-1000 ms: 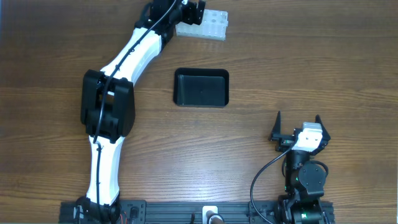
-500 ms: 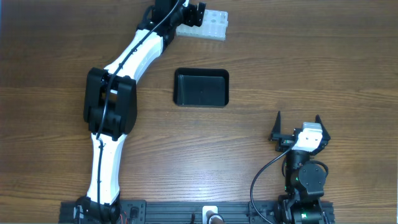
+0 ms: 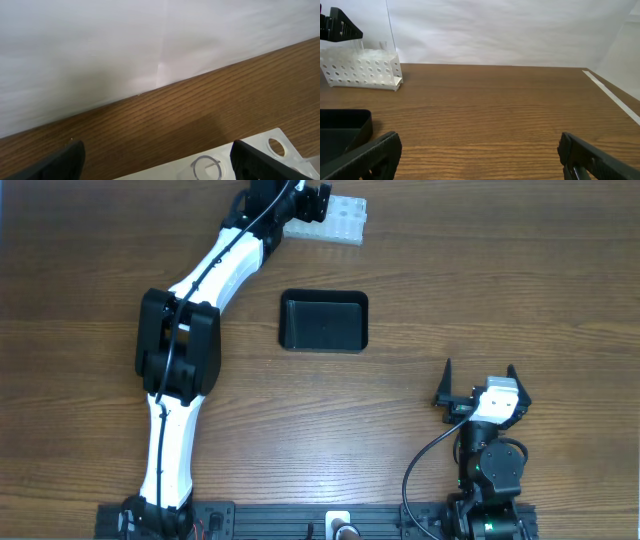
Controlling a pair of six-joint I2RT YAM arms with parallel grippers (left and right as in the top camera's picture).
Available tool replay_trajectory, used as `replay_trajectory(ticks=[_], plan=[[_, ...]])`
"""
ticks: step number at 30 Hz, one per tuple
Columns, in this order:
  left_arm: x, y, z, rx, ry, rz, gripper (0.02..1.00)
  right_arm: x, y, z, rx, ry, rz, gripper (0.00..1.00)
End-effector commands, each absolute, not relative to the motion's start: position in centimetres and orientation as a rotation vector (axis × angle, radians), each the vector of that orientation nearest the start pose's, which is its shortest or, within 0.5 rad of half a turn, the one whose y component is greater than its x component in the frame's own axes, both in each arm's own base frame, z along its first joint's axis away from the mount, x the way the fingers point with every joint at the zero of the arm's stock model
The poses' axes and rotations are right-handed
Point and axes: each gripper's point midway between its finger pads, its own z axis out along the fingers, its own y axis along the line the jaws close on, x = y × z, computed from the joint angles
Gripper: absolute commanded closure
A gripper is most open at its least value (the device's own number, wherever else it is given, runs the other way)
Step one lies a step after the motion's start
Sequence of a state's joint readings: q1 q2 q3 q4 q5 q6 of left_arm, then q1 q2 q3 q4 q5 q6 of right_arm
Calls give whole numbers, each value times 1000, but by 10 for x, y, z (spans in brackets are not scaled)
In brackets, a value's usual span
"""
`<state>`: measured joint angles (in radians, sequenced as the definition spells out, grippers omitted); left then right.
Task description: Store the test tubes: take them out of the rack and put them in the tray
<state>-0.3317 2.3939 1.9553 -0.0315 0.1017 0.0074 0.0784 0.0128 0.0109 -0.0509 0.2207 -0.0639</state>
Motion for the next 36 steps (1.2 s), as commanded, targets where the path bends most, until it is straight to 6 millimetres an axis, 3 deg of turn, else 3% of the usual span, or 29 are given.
replay_trajectory(ticks=[1, 18, 29, 36], plan=[[641, -235, 123, 390, 2019, -318, 97, 244, -22, 162, 64, 1624, -185, 7], [645, -233, 130, 360, 1995, -344, 95, 244, -22, 162, 64, 1624, -185, 9], [642, -232, 124, 364, 2023, -340, 95, 244, -22, 162, 64, 1624, -185, 9], [640, -232, 120, 365, 2039, -335, 156, 244, -22, 162, 64, 1624, -185, 7]])
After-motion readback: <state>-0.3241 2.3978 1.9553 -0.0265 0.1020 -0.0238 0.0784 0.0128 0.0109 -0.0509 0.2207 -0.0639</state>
